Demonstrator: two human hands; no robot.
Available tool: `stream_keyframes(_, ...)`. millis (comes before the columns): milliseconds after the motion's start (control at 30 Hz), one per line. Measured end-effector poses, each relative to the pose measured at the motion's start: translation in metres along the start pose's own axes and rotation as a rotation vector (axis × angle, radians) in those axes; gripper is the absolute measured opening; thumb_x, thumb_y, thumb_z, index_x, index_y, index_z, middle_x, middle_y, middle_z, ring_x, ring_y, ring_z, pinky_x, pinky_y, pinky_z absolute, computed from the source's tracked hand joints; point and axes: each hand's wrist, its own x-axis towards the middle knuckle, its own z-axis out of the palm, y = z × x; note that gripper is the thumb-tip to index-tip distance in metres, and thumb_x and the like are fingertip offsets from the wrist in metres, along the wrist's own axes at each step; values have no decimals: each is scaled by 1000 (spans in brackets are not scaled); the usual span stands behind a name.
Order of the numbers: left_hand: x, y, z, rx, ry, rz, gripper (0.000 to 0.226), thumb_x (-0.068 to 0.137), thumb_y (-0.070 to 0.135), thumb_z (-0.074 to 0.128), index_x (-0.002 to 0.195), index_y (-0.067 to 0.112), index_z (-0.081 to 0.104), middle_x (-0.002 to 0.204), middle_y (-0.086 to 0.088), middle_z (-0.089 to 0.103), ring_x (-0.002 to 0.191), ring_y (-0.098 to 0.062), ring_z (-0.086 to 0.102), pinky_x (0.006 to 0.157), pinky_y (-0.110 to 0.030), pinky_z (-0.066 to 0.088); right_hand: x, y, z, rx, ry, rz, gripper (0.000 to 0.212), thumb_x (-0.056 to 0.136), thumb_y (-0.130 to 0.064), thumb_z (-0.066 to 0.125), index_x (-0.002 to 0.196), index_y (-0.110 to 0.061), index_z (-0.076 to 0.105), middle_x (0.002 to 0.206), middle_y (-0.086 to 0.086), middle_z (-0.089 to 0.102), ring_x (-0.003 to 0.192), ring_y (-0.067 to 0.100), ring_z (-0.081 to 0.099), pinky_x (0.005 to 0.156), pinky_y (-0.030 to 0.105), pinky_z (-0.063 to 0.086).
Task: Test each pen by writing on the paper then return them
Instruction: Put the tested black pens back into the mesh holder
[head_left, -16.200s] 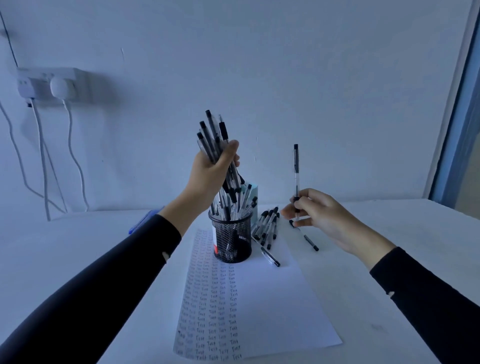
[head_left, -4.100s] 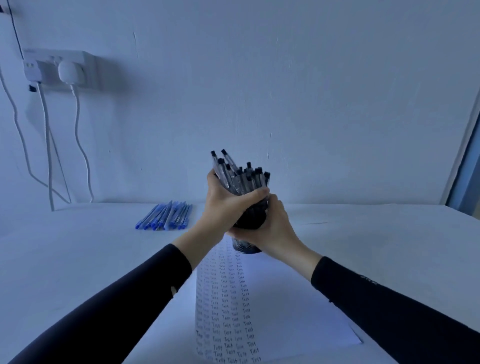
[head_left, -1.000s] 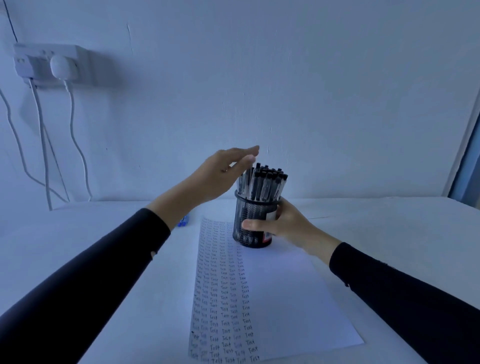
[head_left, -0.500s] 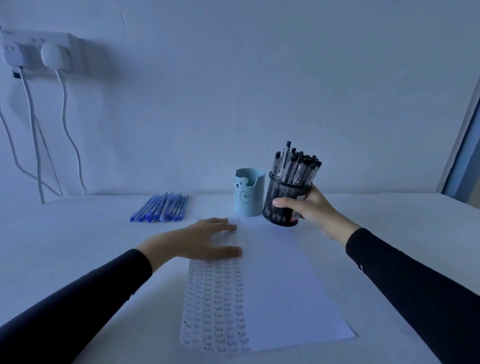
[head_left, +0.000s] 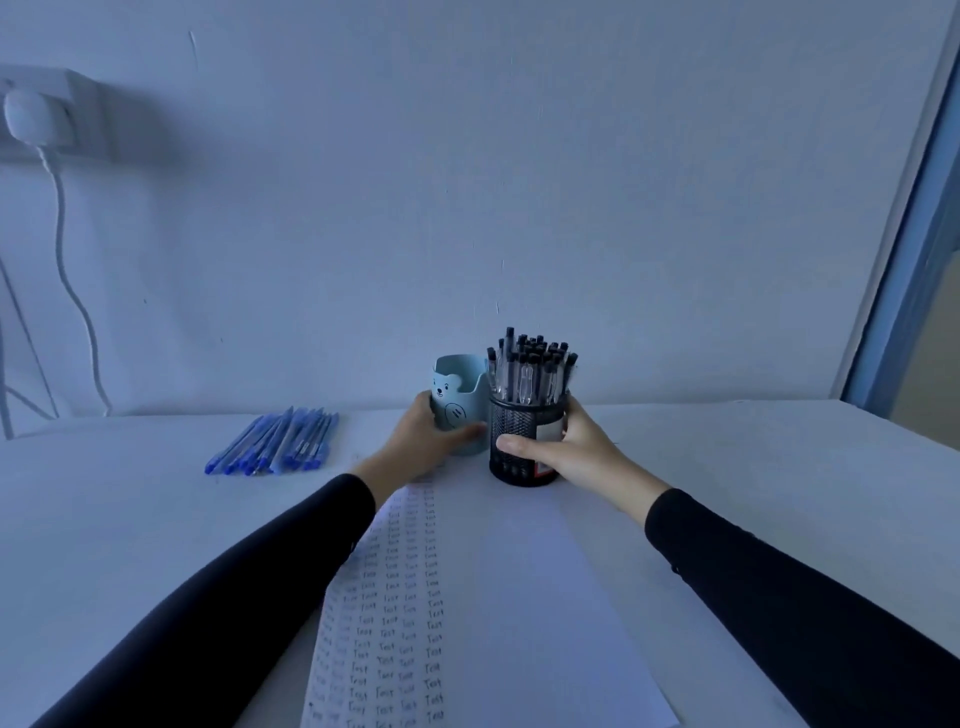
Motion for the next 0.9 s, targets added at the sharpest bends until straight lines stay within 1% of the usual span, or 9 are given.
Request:
stream_keyframes(67,3,-1,-1,15,51,31,61,72,43,82,111,11,48,101,0,61,92,-17,61,71,-26,51,0,3,0,6,36,12,86,58,-50,91,127,-27,45,114,-10,67,102,6,66,79,32,59)
stream_keyframes(200,-2,12,-18,-103,220,44,61,75,45,78,116,12,47,107,-1,60,99,-18,59,77,-25,49,-3,-1,6,69,120,2,78,65,-33,91,121,-25,37,109,-3,67,94,6,68,63,22,56)
stream_keyframes(400,-48,12,-48,-41,69,112,73,65,53,78,123,16,53,112,3,65,101,-12,64,82,-27,55,-2,-4,13,58,117,7,79,67,-37,90,124,-26,36,111,-7,62,100,9,65,69,24,56)
stream_keyframes(500,-77,5,-60,-30,-68,147,71,66,46,81,124,20,49,114,5,64,104,-11,64,82,-26,57,-7,-4,15,42,29,23,94,71,-54,81,140,-30,23,123,-11,53,116,9,56,81,19,53)
stream_keyframes(600,-98,-10,-74,26,-150,151,77,61,52,84,125,25,50,117,8,64,105,-4,64,88,-28,56,-13,-14,16,6,207,-2,115,67,-84,61,153,-39,-1,155,-7,24,145,21,25,110,47,39)
stream_keyframes(667,-103,-21,-85,60,-134,126,84,54,63,84,123,29,51,116,12,66,105,-3,64,93,-32,54,-19,-28,18,-11,398,-139,96,82,-70,51,155,-30,4,161,-13,7,149,10,6,122,49,13)
stream_keyframes(700,-105,-25,-90,69,-166,120,86,53,66,83,124,30,50,118,14,65,109,-3,62,97,-33,52,-23,-37,19,-52,465,-270,80,88,-54,50,154,-25,14,158,-12,13,147,8,10,121,50,13)
stream_keyframes(800,-104,-25,-104,86,-294,173,94,64,65,76,141,27,39,136,17,54,128,0,48,111,-28,36,-31,-55,32,-131,486,-579,47,85,-16,52,128,-33,42,128,-27,41,123,10,42,96,56,45)
stream_keyframes(900,-86,-17,-135,53,-6,91,81,79,71,43,140,18,41,135,6,54,123,-9,52,102,-31,42,-36,-66,41,-280,479,-753,30,79,-1,50,103,-17,58,108,-12,56,104,16,55,87,43,47)
